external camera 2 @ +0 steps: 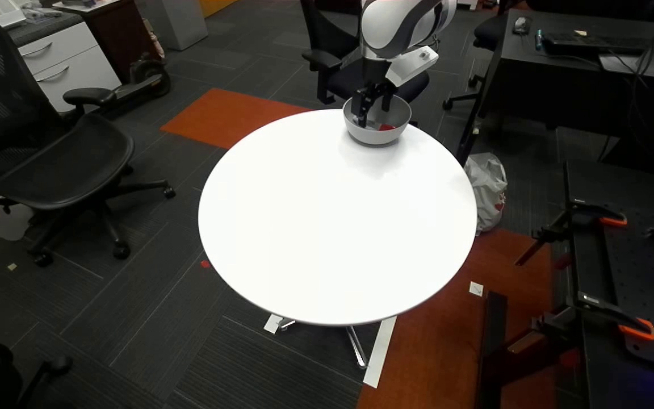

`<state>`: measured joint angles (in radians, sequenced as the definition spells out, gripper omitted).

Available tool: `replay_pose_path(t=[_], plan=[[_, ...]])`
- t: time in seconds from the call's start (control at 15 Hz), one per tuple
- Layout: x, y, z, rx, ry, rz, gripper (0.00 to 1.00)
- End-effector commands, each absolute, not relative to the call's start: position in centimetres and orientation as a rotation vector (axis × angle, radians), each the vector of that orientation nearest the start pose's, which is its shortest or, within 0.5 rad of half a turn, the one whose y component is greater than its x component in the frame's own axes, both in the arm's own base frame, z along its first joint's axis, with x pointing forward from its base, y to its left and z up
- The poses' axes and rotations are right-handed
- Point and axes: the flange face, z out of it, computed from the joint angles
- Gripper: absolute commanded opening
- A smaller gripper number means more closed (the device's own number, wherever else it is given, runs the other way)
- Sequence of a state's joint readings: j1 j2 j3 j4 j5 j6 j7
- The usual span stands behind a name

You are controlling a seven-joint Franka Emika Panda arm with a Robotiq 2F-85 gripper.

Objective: Remove the marker from the bowl and put it on the table

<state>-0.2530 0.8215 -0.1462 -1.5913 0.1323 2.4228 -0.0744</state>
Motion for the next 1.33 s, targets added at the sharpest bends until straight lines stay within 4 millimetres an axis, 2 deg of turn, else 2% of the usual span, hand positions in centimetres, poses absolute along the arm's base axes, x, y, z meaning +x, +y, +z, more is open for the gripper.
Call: replay_pose_path(t=[0.0, 0.07, 0.13, 0.2, 0.33, 0.87, 1.0, 1.27], plan=[[65.2, -26.1, 15.1, -3.102, 0.62, -0.01, 1.0], [65.2, -26.1, 15.0, -3.103, 0.618, -0.004, 0.99], [65.2, -26.1, 14.8, -3.105, 0.613, 0.0, 0.75], [65.2, -26.2, 14.7, -3.106, 0.615, 0.0, 0.75], [65.3, -26.2, 14.6, -3.104, 0.614, 0.002, 0.64], [65.3, -26.1, 14.2, -3.104, 0.612, 0.003, 0.02], [65.2, -25.8, 14.9, -3.097, 0.625, -0.006, 0.06], [64.6, -24.9, 18.2, -3.082, 0.644, -0.049, 0.06]])
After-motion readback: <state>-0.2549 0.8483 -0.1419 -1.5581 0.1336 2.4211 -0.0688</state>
